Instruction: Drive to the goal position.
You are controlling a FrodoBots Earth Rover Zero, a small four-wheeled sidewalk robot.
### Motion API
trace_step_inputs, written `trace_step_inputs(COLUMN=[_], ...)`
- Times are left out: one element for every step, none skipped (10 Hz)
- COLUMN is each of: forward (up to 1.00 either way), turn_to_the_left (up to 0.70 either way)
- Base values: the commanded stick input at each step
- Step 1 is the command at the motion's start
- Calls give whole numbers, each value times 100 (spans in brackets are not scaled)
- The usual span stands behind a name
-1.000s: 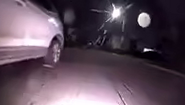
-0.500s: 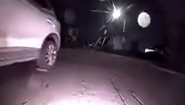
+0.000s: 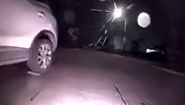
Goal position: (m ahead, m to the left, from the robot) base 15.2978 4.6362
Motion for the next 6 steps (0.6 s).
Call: trace_step_inputs(forward=[70,70,70,70,70,70], turn_to_the_left=[0,0,0,0,0,0])
